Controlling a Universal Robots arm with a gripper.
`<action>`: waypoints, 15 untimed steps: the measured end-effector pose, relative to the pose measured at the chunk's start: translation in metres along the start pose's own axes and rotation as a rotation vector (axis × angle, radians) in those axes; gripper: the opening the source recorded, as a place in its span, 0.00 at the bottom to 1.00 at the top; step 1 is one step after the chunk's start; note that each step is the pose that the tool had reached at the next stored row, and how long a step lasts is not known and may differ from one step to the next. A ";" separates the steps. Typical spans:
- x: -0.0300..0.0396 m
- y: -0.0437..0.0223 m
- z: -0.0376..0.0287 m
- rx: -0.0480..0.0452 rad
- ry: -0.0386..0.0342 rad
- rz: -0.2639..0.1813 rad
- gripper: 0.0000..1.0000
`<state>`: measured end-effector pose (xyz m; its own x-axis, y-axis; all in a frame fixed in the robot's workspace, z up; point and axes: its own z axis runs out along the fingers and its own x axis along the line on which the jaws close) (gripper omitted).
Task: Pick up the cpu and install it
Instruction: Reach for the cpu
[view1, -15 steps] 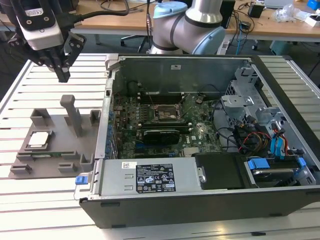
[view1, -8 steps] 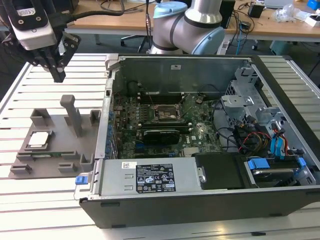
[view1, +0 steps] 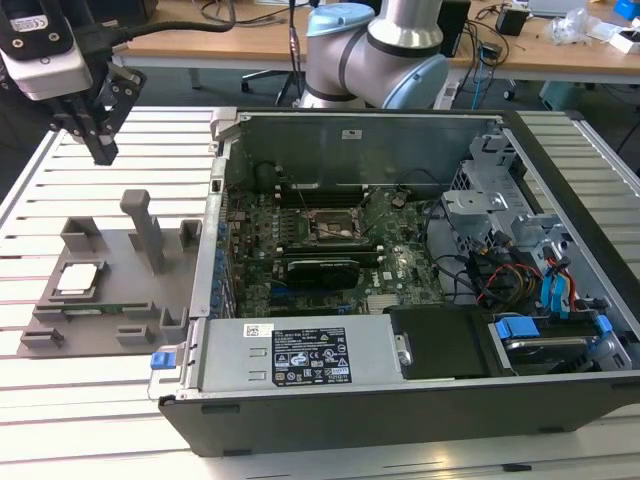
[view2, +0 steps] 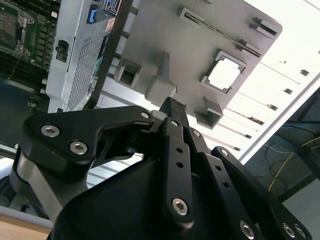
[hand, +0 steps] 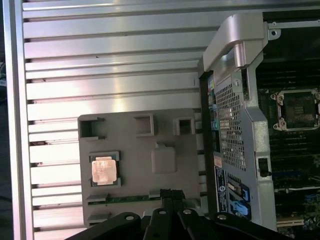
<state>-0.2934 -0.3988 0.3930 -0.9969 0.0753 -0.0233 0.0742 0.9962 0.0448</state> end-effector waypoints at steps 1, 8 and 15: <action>0.0025 -0.0002 0.0000 0.0000 0.0000 0.000 0.11; 0.0129 -0.0010 -0.0003 0.0000 0.0000 0.000 0.11; 0.0250 -0.0019 -0.0005 0.0000 0.0001 0.000 0.11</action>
<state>-0.3185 -0.3989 0.3928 -0.9969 0.0752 -0.0233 0.0741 0.9962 0.0449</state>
